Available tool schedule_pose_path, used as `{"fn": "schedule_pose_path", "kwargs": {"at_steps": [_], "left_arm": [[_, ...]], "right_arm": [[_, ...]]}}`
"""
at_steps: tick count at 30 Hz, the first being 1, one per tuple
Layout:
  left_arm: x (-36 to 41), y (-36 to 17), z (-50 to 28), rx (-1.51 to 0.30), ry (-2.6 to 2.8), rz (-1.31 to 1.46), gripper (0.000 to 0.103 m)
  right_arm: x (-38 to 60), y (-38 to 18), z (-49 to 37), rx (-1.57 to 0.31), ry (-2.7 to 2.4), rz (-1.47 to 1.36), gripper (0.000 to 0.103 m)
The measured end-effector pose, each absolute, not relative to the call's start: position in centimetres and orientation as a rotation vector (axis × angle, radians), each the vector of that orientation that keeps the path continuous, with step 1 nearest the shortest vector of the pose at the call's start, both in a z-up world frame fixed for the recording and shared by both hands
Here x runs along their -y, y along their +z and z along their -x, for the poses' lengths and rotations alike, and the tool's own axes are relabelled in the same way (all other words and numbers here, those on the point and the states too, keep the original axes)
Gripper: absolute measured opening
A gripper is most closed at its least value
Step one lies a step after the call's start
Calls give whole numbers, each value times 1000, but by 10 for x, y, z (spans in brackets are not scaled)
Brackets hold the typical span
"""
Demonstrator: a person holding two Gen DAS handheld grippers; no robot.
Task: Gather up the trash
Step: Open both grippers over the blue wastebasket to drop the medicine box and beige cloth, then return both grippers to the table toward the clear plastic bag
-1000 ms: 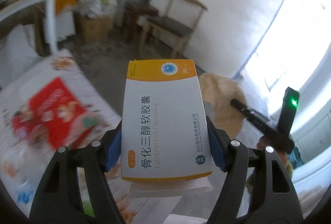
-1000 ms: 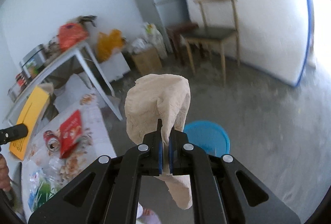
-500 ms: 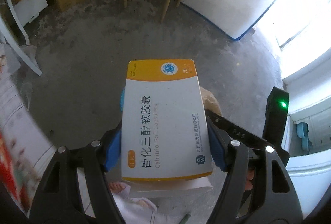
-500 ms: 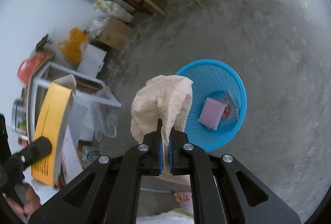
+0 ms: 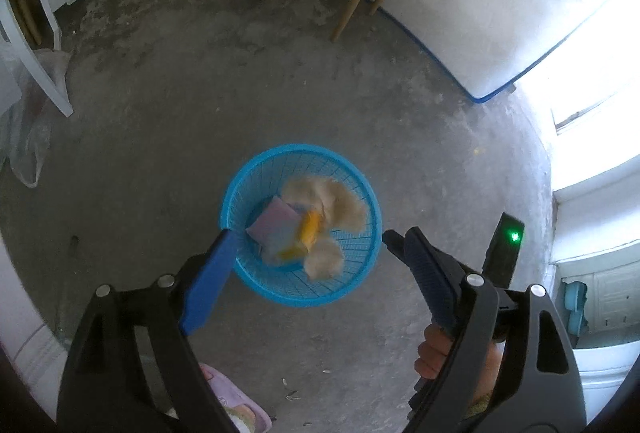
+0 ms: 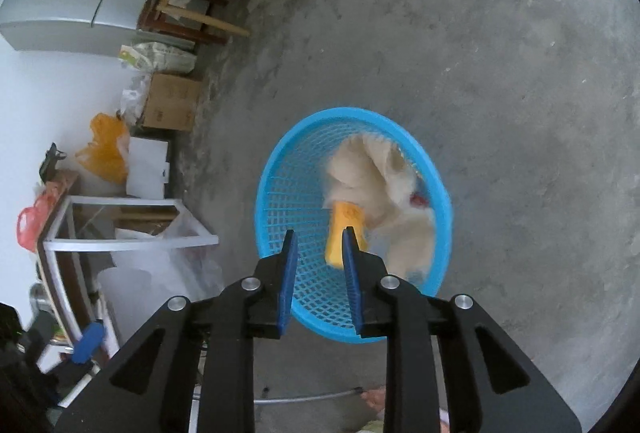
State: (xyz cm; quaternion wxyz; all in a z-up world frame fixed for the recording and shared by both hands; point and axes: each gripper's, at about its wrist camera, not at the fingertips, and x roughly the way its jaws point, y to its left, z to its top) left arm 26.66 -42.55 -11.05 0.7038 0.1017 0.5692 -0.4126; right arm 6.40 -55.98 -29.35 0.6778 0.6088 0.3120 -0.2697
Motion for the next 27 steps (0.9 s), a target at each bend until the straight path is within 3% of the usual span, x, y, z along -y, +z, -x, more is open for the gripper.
{"fn": "schedule_pose_path", "kwargs": {"at_steps": [6,12,17,21,27], "left_arm": [[379,-48,-253,-1160,-1010,-189,81],[256,52,-237,-1002,-998,-147,81],[118,110,-220,-854,-829,-106,83],[-7,130,-191,-745,-582,-62,83],[-128,105,-138,-733,-338,55,83]], "right_arm": [[543,-270,-33,-636,-582,-1355,23],[507,-206,-11,-619,-494,-1206,24],[474,-151,4,-604,-390,-1088,49],[440,-128,-6,-683,-262,-1056,54],[371,-94,-39,-800,-105,-936,54]]}}
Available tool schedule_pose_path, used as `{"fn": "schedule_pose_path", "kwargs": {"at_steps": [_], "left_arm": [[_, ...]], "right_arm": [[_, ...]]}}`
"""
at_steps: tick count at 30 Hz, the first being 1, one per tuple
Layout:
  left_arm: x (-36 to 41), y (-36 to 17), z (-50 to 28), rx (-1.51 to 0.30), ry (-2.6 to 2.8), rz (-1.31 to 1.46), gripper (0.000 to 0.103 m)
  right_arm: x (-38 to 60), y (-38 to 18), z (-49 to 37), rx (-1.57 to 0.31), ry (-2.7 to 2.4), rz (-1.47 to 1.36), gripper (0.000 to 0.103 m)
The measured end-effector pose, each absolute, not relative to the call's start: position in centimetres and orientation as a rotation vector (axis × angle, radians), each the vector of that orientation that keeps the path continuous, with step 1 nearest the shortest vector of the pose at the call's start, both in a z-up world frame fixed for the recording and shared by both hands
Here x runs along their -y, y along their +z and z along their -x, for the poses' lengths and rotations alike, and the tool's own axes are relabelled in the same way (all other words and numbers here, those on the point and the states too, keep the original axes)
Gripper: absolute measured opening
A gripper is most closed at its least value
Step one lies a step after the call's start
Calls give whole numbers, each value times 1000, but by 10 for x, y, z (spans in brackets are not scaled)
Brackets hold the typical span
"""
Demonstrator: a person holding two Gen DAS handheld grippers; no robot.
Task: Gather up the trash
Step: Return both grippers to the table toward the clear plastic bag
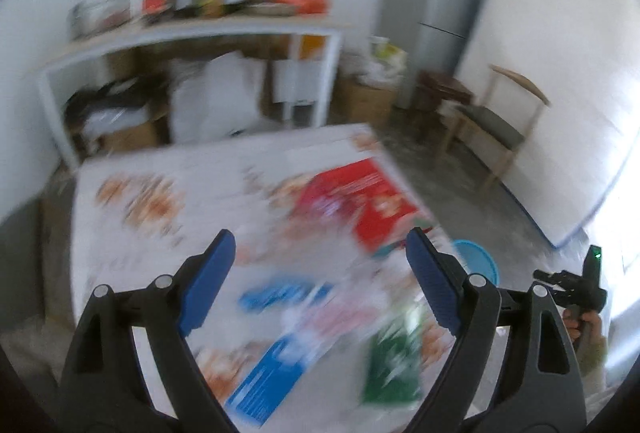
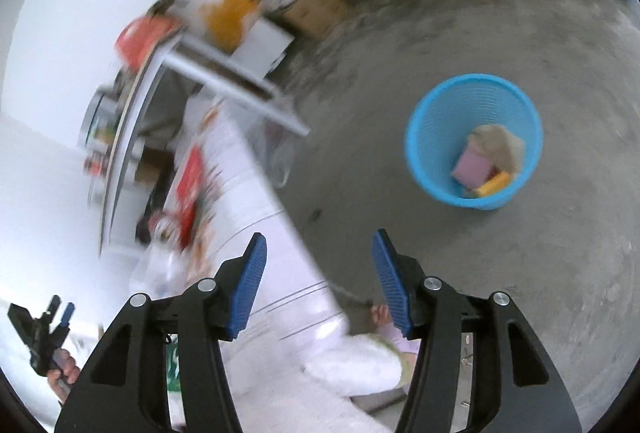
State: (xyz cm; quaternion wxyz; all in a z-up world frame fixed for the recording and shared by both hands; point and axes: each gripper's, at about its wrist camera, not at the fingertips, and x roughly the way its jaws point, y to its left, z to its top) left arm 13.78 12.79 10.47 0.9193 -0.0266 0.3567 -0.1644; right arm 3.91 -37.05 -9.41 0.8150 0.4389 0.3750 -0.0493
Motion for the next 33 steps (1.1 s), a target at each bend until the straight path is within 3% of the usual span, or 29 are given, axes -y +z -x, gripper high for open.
{"fn": "schedule_pose_path", "kwargs": {"at_steps": [10,21,33], "left_arm": [[-183,29,-84,-719,-329,185,83],[-90,-30,-84,-615,-364,-445,76],[-52,-58,-118,-621,-537,-723,69]], "right_arm": [[243,-23,-119,-883,205,-697,58],[156,-29,-158,-1005,330,-608,58],[154,-42,-180,-1044,307,-620,58]]}}
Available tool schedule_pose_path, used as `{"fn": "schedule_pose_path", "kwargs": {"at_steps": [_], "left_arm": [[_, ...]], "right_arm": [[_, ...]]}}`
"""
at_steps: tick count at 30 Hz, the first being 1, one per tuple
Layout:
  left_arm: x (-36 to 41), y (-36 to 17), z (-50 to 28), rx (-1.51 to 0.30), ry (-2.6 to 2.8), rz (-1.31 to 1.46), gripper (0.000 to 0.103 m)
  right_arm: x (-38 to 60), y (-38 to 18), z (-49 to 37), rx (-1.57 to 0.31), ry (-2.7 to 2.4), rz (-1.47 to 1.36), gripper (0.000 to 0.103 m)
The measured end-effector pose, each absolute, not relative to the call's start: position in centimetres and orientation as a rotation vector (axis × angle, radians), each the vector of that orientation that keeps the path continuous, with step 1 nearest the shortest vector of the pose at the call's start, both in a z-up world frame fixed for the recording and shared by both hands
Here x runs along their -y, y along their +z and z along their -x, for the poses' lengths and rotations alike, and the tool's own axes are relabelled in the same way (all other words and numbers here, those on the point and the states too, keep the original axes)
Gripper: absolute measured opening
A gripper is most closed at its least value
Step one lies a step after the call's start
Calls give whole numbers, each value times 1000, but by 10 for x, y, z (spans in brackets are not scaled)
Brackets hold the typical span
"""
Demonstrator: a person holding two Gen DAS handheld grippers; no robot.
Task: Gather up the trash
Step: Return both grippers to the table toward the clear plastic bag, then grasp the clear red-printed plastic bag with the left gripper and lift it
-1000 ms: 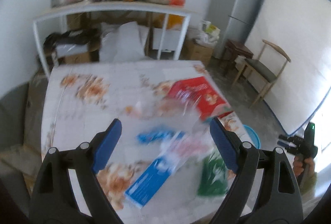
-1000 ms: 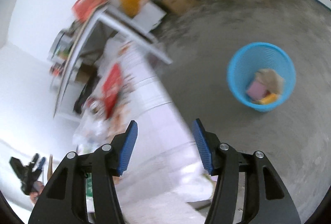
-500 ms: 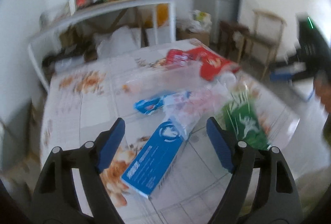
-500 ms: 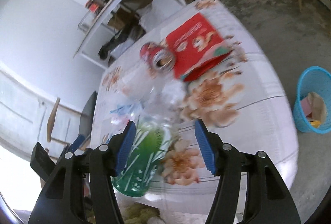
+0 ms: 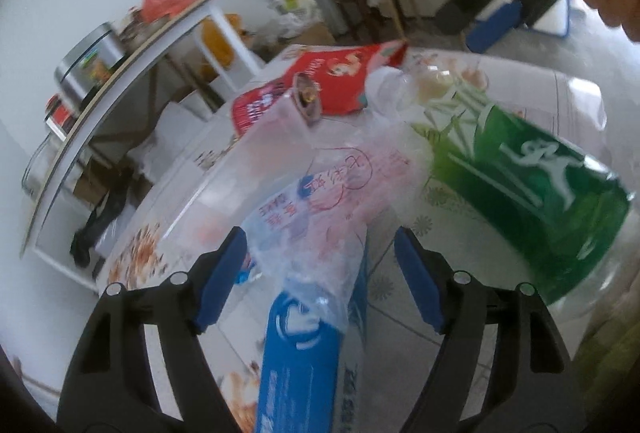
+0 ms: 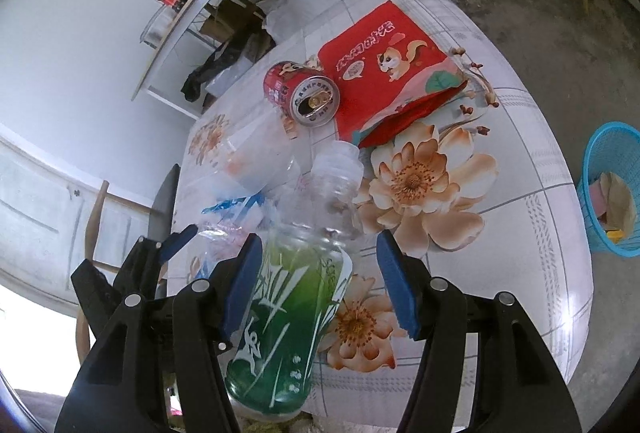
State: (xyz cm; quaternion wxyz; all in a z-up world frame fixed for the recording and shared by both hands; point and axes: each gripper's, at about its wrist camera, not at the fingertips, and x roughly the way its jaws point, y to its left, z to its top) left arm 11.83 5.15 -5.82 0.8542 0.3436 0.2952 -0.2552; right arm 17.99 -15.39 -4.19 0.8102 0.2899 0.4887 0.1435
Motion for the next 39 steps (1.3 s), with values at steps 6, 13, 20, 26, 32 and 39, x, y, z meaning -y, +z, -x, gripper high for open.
{"fn": "schedule_pose_path", "kwargs": {"at_steps": [6,13,20,26,32,39], "left_arm": [[-43,-63,-135,-649,-551,-763,52],[-46,-56,-134,-667,-561,-717,44],[-56,-38,-126,-652,-564,-620,40],[-72,-18,-118,-642,-560,-488,38],[-106,3,-113,-641,-529,-272,37],[-171,16,-117,-679,-440,105,37]], "right_arm": [[152,-53,-186,-1067,317,-640,58],[152,-57,-187,-1079,325,-649,58],[152,-57,-185,-1075,331,-654,58],[153,-52,-181,-1060,326,-650,58],[156,-41,-179,-1031,327,-644,58],[142,-19,-197,-984,400,-634,58]]}}
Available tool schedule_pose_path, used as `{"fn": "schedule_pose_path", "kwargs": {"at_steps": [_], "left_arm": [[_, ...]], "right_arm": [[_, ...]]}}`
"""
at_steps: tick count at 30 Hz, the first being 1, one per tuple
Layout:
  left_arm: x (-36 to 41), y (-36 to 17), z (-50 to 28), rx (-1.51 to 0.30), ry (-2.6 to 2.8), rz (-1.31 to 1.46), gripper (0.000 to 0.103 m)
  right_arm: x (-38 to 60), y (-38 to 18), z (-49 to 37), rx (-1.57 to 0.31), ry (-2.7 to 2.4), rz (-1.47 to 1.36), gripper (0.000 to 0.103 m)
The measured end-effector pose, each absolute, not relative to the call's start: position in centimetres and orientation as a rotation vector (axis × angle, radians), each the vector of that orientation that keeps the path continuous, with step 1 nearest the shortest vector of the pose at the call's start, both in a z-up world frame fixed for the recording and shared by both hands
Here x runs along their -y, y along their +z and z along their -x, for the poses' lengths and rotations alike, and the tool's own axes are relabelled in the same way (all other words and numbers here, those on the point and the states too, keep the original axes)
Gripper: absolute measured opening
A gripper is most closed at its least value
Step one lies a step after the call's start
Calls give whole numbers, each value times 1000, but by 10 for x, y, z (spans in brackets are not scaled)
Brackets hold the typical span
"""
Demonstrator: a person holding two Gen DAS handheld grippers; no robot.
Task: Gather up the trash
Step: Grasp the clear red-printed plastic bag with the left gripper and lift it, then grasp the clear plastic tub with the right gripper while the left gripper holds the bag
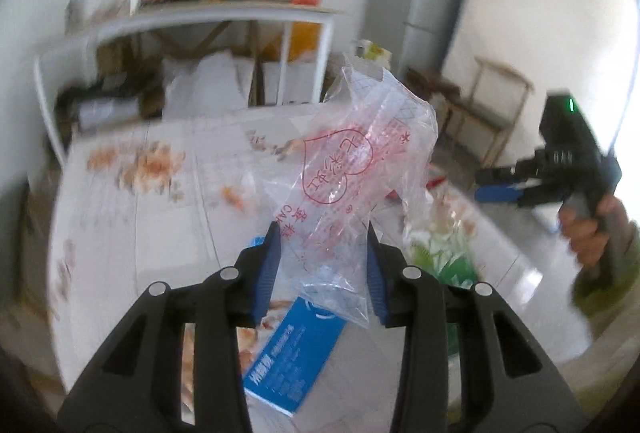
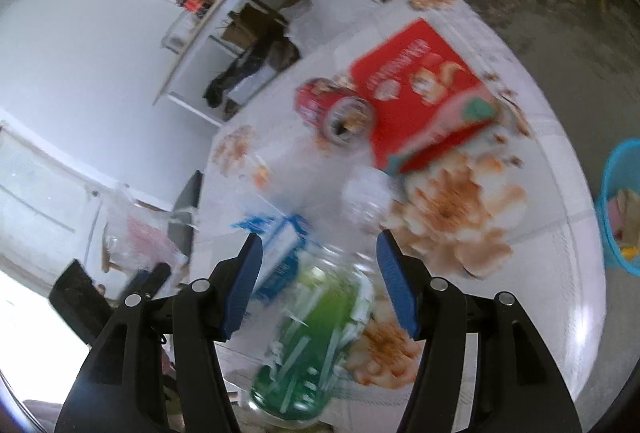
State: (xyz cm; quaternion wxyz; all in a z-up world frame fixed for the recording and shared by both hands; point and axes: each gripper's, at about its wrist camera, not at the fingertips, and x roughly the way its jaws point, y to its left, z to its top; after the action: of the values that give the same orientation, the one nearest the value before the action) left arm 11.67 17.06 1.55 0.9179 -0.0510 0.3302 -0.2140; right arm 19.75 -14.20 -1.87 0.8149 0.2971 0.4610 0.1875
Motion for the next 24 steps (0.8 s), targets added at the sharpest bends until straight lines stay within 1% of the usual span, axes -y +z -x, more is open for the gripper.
{"fn": "schedule_pose_path", "kwargs": {"at_steps": [3,6,9,14,21,24], "left_arm": [[-192,8,-127,-727,-424,275,37],[-204,1,-132,-751,-384,355,37],[-212,-5,-134,-766,-349,407,37],[-220,-9,-136,-773,-301,426,37],[-217,-13,-139,-787,-258,388,37],[-215,-12,-141,-785,-242,359,37]], "right_arm": [[123,-8,-217,-962,447,-611,58],[105,-8,-240,-973,470,-603,58],[88,-14,-264,-1009,446,-568,53],[77,-35,-294,-1084,372,-527,44],[69,-46,-313,-1109,286,-461,37],[71,-49,-316,-1113,250,-456,36]]}}
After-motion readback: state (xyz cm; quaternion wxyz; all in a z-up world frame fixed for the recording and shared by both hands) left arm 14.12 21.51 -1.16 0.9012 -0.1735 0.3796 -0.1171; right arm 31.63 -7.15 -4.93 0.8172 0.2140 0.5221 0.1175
